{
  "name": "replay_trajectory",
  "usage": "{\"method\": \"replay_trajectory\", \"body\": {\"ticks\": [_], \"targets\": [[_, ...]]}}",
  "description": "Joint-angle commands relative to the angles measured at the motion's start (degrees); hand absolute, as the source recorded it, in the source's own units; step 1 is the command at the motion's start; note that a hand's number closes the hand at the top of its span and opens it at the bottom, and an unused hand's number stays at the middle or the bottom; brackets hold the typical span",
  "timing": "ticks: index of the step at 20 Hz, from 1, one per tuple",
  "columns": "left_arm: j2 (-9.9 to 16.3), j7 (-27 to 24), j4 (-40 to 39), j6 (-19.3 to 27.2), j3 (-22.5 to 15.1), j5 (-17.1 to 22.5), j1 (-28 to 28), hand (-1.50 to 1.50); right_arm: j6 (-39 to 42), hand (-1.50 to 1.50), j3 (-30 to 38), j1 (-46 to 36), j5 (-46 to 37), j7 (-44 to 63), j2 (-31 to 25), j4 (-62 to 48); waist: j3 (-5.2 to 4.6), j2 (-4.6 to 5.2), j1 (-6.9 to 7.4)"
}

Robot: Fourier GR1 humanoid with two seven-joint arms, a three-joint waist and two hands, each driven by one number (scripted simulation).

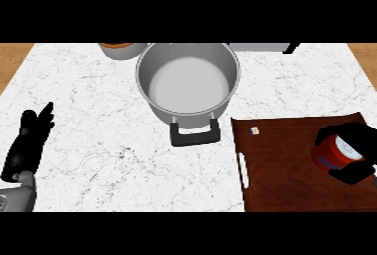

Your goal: Pick the can from the tray and place it in the pot

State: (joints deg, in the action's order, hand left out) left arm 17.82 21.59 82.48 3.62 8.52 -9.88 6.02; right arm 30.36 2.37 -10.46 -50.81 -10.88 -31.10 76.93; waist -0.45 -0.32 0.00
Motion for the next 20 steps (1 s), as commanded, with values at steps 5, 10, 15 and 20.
{"method": "replay_trajectory", "body": {"ticks": [5,10,15,20], "targets": [[-2.2,0.1,1.5,0.7,-0.7,-2.0,-1.5,0.00,-8.3,1.50,0.3,0.6,-4.5,-6.9,-0.8,-0.6,0.46,0.31,0.03],[-3.1,-0.4,3.9,0.4,-1.0,-2.6,-3.4,0.00,-6.5,1.50,1.8,1.1,-3.3,-3.4,1.2,7.6,0.44,0.22,-0.03],[1.4,-0.9,-0.4,-4.3,2.6,0.8,0.6,0.00,-13.6,1.50,3.9,-18.4,-7.4,-9.8,-1.5,-21.3,0.52,0.80,1.87],[-0.2,2.0,0.6,-3.1,1.3,-0.3,2.3,0.00,-22.0,1.50,5.2,-27.2,-10.7,-10.9,-2.7,-30.4,0.53,0.72,1.66]]}}
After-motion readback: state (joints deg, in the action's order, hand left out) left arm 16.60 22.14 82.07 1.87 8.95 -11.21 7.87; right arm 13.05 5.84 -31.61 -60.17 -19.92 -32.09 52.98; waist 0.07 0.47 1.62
